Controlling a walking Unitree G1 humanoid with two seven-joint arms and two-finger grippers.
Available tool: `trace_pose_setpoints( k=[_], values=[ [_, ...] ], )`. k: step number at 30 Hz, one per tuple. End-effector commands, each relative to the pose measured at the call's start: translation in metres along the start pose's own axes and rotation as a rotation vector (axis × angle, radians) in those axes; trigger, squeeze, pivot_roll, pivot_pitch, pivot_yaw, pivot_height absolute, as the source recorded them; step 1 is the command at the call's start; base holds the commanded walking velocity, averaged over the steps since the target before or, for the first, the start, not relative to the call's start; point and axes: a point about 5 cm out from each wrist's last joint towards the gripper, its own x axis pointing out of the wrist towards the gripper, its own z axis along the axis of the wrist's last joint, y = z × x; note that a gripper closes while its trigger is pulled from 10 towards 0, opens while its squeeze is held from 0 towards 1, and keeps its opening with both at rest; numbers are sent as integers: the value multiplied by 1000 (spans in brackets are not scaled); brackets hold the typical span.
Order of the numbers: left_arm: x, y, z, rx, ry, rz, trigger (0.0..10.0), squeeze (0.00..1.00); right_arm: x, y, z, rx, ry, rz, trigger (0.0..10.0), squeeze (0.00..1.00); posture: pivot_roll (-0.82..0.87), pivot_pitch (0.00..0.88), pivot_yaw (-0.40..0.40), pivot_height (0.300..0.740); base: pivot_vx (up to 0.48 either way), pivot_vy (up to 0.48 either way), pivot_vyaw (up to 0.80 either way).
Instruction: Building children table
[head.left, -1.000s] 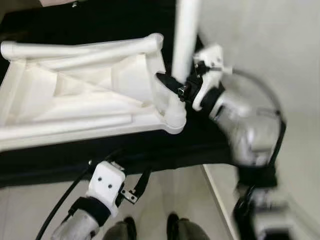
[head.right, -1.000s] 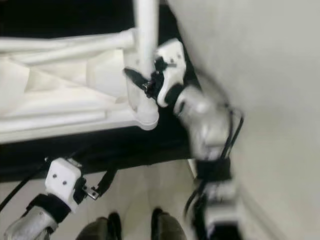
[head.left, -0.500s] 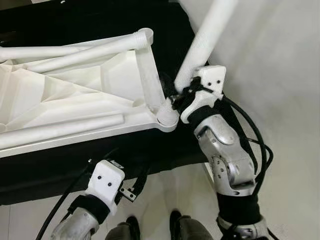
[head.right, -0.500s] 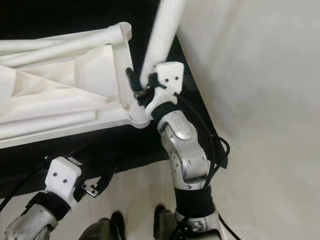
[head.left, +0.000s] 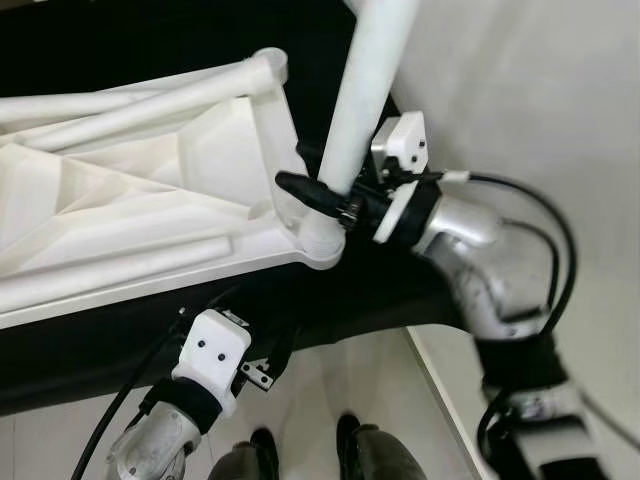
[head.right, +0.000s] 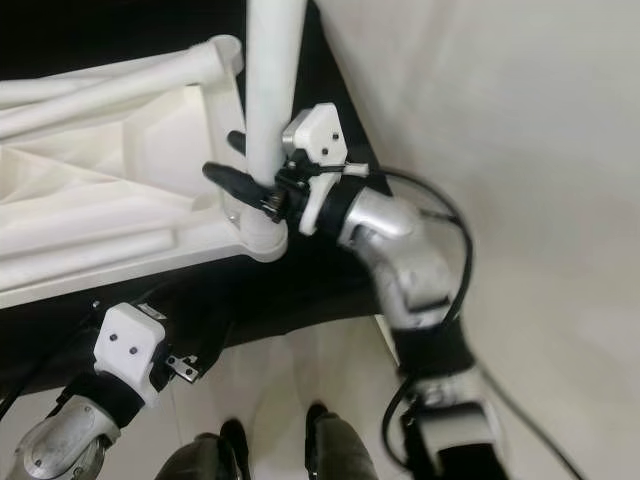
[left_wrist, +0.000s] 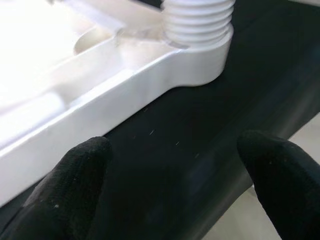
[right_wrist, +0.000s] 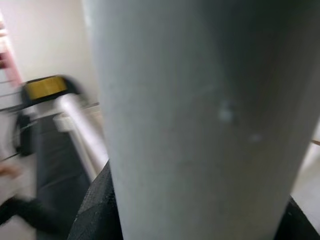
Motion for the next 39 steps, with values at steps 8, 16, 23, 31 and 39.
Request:
trace_pose_setpoints(
  k=[8, 16, 23, 31, 39],
  values=[
    [-5, -4, -5, -5, 25, 7, 10000, 0, 0, -10, -8, 88, -32, 179, 0, 0, -44, 327, 1, 740, 0, 0, 0],
    [-8, -5, -3, -12, 27, 0, 10000, 0, 1, -26, -4, 38, -53, 231, 10000, 0, -36, 353, 9, 740, 0, 0, 0],
    [-10, -6, -2, -14, 30, -3, 10000, 0, 2, -35, 6, 4, -98, 226, 10000, 0, -27, 366, 14, 740, 0, 0, 0],
    [-13, -6, -1, -15, 36, -7, 10000, 0, -1, -23, -3, -122, 51, 437, 10000, 0, -21, 382, 23, 740, 0, 0, 0],
    [-15, -7, 1, -18, 40, -9, 10000, 0, 4, -21, -10, -189, 159, 539, 10000, 0, -15, 399, 22, 740, 0, 0, 0]
  ],
)
